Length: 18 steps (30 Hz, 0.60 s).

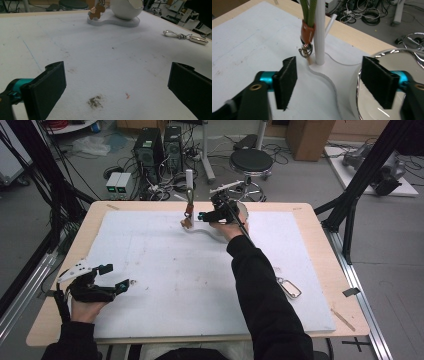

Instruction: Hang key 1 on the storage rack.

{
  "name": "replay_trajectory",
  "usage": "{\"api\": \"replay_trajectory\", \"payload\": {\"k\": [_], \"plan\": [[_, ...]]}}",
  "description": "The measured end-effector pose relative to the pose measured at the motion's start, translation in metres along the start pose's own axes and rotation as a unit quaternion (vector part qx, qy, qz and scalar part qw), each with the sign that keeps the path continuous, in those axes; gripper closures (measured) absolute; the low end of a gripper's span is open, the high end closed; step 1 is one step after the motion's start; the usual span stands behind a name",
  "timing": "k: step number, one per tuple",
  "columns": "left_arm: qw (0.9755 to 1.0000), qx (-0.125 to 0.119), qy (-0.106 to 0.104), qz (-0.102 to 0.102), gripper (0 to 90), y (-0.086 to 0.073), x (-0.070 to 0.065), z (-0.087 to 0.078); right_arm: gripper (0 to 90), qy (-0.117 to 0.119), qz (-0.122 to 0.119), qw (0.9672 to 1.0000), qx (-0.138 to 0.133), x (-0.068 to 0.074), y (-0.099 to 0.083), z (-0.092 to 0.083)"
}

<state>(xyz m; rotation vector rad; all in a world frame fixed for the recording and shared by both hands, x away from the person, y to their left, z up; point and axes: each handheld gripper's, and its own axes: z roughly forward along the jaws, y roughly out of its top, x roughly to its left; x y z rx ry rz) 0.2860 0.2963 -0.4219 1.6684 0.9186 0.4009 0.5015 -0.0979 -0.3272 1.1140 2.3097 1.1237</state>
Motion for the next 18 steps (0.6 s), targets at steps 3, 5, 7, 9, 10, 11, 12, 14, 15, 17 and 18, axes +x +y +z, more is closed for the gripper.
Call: {"api": "replay_trajectory", "payload": {"k": [3, 5, 7, 9, 10, 11, 12, 14, 15, 17, 18], "plan": [[1.0000, 0.001, 0.000, 0.000, 2.2, 0.000, 0.000, 0.000, 21.5, -0.005, 0.005, 1.0000, 0.001, -0.002, -0.003, -0.002], [1.0000, 0.000, 0.001, -0.002, 2.2, 0.000, 0.000, 0.000, 10.2, -0.011, 0.010, 0.9999, 0.008, -0.005, -0.006, -0.003], [1.0000, 0.002, 0.001, 0.000, 2.2, 0.000, 0.000, 0.001, 9.3, -0.016, 0.007, 0.9998, 0.010, -0.006, -0.007, -0.005], [1.0000, 0.006, 0.000, 0.001, 2.2, 0.000, 0.000, 0.001, 0.8, -0.012, 0.003, 0.9998, 0.016, -0.006, -0.007, -0.006], [1.0000, 0.006, 0.000, 0.000, 2.2, 0.000, 0.000, 0.002, 0.8, -0.013, -0.003, 0.9998, 0.017, -0.005, -0.007, -0.008], [1.0000, 0.006, -0.001, 0.000, 2.2, 0.000, 0.000, 0.002, 0.8, -0.013, -0.008, 0.9997, 0.018, -0.005, -0.007, -0.009], [1.0000, 0.006, 0.000, -0.001, 2.2, 0.000, 0.000, 0.002, 0.8, -0.010, -0.012, 0.9997, 0.019, -0.004, -0.007, -0.009], [1.0000, 0.006, -0.002, -0.002, 2.2, 0.000, 0.000, 0.002, 0.8, -0.013, -0.017, 0.9996, 0.021, -0.003, -0.007, -0.011], [1.0000, 0.006, -0.002, -0.002, 2.2, 0.000, 0.000, 0.002, 0.8, -0.013, -0.017, 0.9995, 0.022, -0.003, -0.008, -0.012], [1.0000, 0.006, -0.002, -0.002, 2.1, 0.000, -0.001, 0.002, 0.8, -0.012, -0.021, 0.9994, 0.023, -0.002, -0.008, -0.013], [1.0000, 0.007, -0.001, -0.002, 2.2, 0.000, 0.000, 0.002, 0.8, -0.013, -0.023, 0.9994, 0.022, -0.002, -0.008, -0.014]]}}
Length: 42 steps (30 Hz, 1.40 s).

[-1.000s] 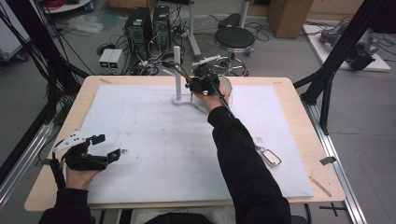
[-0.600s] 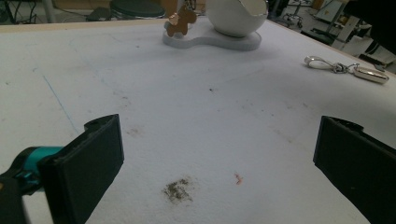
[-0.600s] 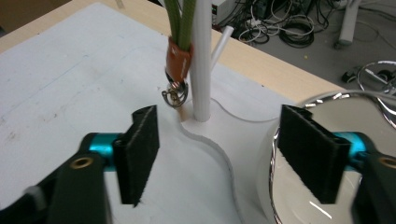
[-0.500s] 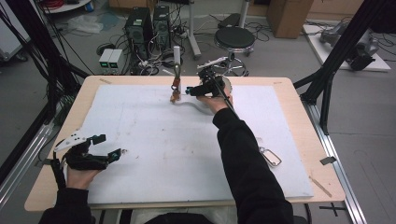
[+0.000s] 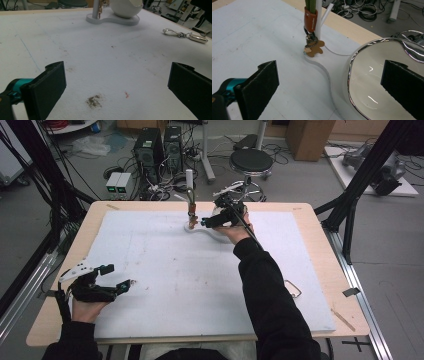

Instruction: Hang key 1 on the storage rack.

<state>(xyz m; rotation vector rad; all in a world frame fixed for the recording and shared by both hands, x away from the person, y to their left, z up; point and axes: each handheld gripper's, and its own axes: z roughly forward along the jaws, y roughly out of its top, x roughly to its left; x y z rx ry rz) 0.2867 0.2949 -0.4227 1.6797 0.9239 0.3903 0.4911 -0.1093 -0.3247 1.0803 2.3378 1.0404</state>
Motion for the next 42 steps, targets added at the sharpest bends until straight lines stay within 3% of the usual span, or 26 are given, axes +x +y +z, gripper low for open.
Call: {"api": "replay_trajectory", "payload": {"k": [13, 15, 28, 42], "plan": [[1.0000, 0.001, 0.001, 0.002, 2.2, 0.000, 0.000, -0.001, 0.8, -0.007, -0.009, 0.9999, 0.004, 0.006, -0.001, -0.007], [1.0000, 0.001, 0.001, 0.002, 2.2, 0.000, 0.000, -0.001, 0.8, 0.002, -0.010, 0.9999, -0.008, 0.007, -0.004, -0.011], [1.0000, 0.000, 0.003, -0.001, 2.2, 0.000, 0.001, 0.000, 0.8, -0.004, 0.010, 0.9999, 0.001, -0.012, -0.042, -0.027], [1.0000, 0.000, 0.005, -0.003, 2.2, 0.000, 0.001, -0.001, 0.8, -0.014, 0.016, 0.9998, -0.004, -0.024, -0.070, -0.053]]}}
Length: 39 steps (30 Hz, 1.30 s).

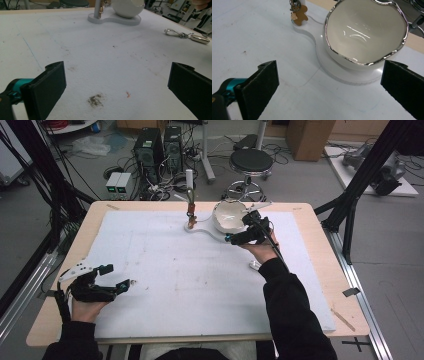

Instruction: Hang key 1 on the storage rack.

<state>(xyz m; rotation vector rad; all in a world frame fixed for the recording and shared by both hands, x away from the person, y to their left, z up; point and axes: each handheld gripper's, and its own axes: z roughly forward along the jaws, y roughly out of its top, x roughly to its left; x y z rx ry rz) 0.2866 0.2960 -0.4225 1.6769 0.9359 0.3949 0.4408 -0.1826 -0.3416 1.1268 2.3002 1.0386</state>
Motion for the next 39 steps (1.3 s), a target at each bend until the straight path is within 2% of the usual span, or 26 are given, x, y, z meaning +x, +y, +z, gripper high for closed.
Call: {"api": "replay_trajectory", "payload": {"k": [3, 27, 34, 39], "plan": [[1.0000, 0.000, 0.000, 0.000, 2.2, 0.000, 0.000, 0.000, 0.8, -0.002, -0.002, 1.0000, -0.003, -0.003, -0.006, -0.003], [1.0000, 0.002, -0.002, 0.000, 2.1, 0.000, -0.002, 0.001, 0.8, -0.014, 0.030, 0.9993, 0.017, -0.021, -0.065, -0.018], [1.0000, 0.002, -0.001, 0.002, 2.2, 0.000, -0.002, 0.000, 0.8, -0.010, 0.041, 0.9990, 0.012, -0.024, -0.077, -0.023], [1.0000, 0.002, -0.001, 0.001, 2.2, 0.000, -0.001, 0.000, 0.8, -0.010, 0.038, 0.9992, 0.010, -0.025, -0.079, -0.028]]}}
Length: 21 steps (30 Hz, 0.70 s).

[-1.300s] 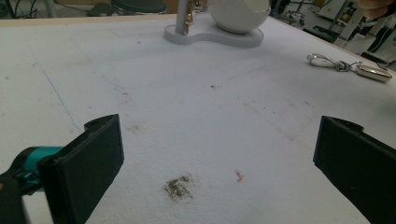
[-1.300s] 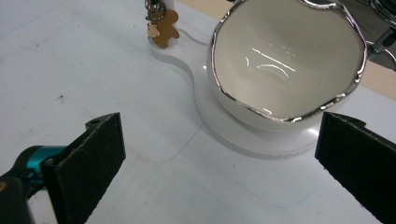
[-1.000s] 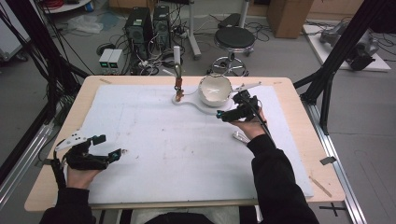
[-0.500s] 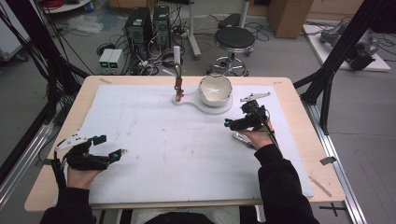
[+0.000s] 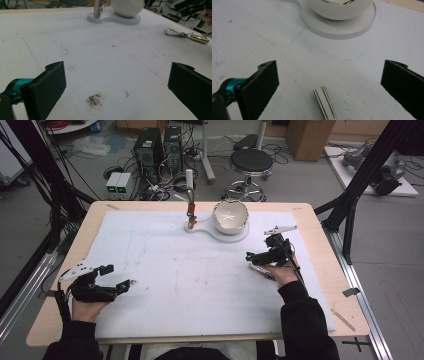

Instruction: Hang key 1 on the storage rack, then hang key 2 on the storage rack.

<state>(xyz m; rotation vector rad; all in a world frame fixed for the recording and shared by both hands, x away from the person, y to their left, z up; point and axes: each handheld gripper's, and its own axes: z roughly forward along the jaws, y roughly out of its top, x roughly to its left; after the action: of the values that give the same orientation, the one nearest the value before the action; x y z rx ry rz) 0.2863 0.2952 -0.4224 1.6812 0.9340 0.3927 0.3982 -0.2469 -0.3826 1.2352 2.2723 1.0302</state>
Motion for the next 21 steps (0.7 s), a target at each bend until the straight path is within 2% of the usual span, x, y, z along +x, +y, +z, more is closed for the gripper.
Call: {"api": "replay_trajectory", "payload": {"k": [10, 21], "plan": [[1.0000, 0.001, 0.000, 0.001, 2.2, 0.000, 0.000, 0.000, 0.8, 0.001, -0.004, 1.0000, 0.004, 0.000, -0.003, -0.007], [1.0000, 0.000, 0.001, -0.001, 2.2, 0.000, -0.001, 0.000, 0.8, -0.006, 0.008, 0.9998, 0.019, -0.014, -0.027, -0.011]]}}
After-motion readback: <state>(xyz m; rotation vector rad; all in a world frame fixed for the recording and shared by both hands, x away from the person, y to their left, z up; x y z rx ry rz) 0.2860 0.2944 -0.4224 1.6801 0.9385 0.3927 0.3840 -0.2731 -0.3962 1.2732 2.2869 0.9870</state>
